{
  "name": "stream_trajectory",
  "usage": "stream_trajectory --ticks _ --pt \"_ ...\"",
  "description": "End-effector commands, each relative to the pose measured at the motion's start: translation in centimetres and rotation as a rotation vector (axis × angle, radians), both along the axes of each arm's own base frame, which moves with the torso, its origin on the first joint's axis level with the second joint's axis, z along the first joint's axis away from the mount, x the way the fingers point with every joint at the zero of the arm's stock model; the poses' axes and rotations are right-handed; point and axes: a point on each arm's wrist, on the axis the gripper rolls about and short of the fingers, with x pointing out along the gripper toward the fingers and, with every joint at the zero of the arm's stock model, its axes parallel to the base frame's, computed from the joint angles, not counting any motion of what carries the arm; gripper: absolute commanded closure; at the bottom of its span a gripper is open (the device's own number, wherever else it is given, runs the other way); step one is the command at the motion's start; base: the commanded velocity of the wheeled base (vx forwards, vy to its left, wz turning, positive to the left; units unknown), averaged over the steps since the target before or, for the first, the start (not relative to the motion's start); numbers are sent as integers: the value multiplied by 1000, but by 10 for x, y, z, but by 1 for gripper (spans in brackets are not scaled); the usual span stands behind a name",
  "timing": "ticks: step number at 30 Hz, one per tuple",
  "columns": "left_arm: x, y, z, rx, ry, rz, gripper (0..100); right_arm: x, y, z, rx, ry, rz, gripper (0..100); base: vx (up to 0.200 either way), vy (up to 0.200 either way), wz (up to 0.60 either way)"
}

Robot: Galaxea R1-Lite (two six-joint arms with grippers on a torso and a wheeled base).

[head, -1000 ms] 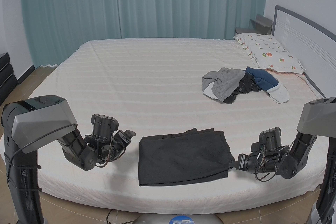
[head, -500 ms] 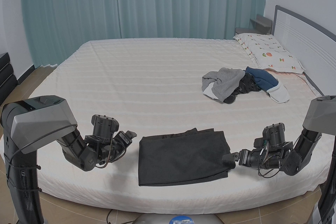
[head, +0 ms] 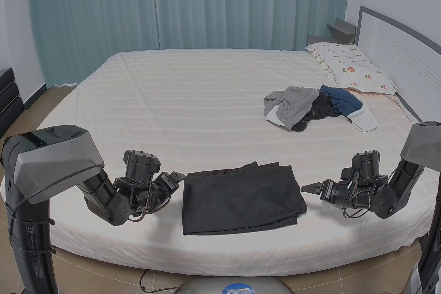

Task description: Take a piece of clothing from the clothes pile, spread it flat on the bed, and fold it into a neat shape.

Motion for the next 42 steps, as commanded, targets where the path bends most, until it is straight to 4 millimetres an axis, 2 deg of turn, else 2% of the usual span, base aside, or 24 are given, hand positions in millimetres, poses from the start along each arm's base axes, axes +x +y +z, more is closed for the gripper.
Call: stream_trajectory --ticks 1,6,12,18,22,26,35,42 --pt "5 -3 1 -5 -13 -2 0 2 0 -5 -1 6 -1 0 0 0 0" --pt "11 -5 1 -9 -28 -5 0 3 1 -5 0 3 2 0 0 0 0" --pt "11 -6 0 -1 -22 -46 0 6 0 -5 2 -1 0 0 0 -200 0" --pt "9 -4 2 19 -28 -62 0 6 1 -8 0 8 1 0 0 0 0" --pt "4 -3 -2 76 -30 -127 0 6 1 -9 -1 9 2 0 0 0 0" --pt "0 -3 -4 55 -14 -199 0 7 1 -9 7 10 4 0 0 0 0" --pt "1 -1 -9 96 -19 -245 0 17 0 -9 88 29 -52 0 0 0 0" --pt "1 -6 -22 89 -22 -280 0 18 0 -7 99 23 -45 0 0 0 0"
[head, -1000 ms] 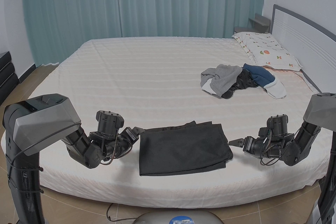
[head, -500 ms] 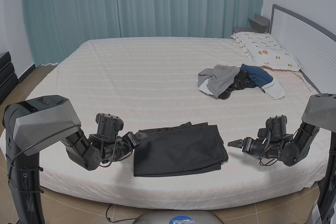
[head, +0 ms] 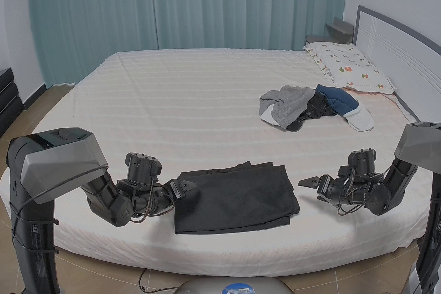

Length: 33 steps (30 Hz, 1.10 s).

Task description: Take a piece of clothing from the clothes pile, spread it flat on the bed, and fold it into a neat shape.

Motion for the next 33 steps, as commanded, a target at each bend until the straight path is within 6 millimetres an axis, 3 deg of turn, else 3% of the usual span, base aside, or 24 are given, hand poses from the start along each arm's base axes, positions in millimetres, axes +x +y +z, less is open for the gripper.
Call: stream_trajectory --ticks 1,12,13,33 --pt "-1 -2 -10 13 0 -14 0 1 0 1 2 -5 0 0 0 0 0" --pt "-6 -10 -14 35 1 -45 0 1 1 1 2 -5 3 0 0 0 0" --pt "-5 -10 -14 35 0 -43 100 1 2 1 3 -5 4 0 0 0 0" --pt "-3 -9 -9 39 -19 33 100 1 1 5 17 -7 -8 0 0 0 0"
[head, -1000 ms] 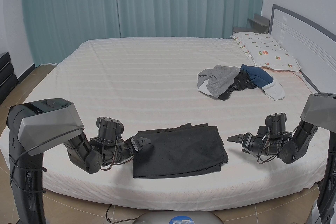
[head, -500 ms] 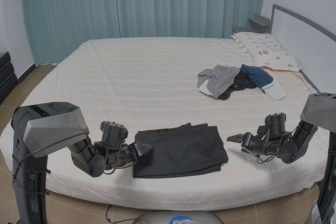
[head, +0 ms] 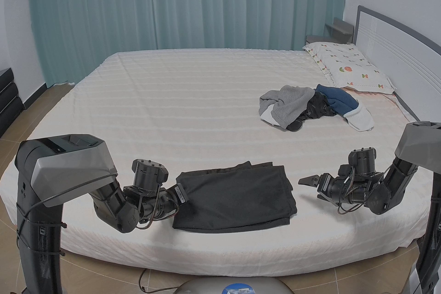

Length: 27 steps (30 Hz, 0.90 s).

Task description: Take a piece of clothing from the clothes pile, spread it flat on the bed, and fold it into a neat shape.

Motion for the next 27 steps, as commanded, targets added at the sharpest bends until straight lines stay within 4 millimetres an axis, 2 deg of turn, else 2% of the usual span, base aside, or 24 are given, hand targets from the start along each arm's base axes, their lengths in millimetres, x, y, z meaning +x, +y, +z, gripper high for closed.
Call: stream_trajectory --ticks 1,9,27 --pt "-1 0 3 -5 -3 3 100 0 0 2 4 -4 0 0 0 0 0" --pt "-3 0 2 -15 11 14 100 1 -1 3 5 -8 -4 0 0 0 0" --pt "-1 6 7 -27 1 39 100 0 4 2 7 -4 8 0 0 200 0"
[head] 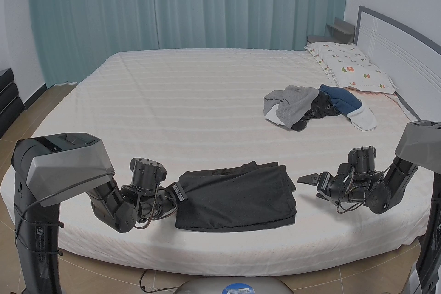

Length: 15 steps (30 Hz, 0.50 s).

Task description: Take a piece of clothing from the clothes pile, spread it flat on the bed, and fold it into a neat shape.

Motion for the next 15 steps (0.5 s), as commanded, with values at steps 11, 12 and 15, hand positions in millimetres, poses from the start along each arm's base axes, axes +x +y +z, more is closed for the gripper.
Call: stream_trajectory --ticks 11,12,15 --pt "4 7 1 -2 -4 24 100 -2 10 -2 33 25 0 0 0 200 0" --pt "4 8 2 -3 -5 25 100 -2 10 -2 33 25 2 0 0 200 0" --pt "4 9 3 -4 -7 28 100 -2 12 -1 35 25 6 0 0 200 0"
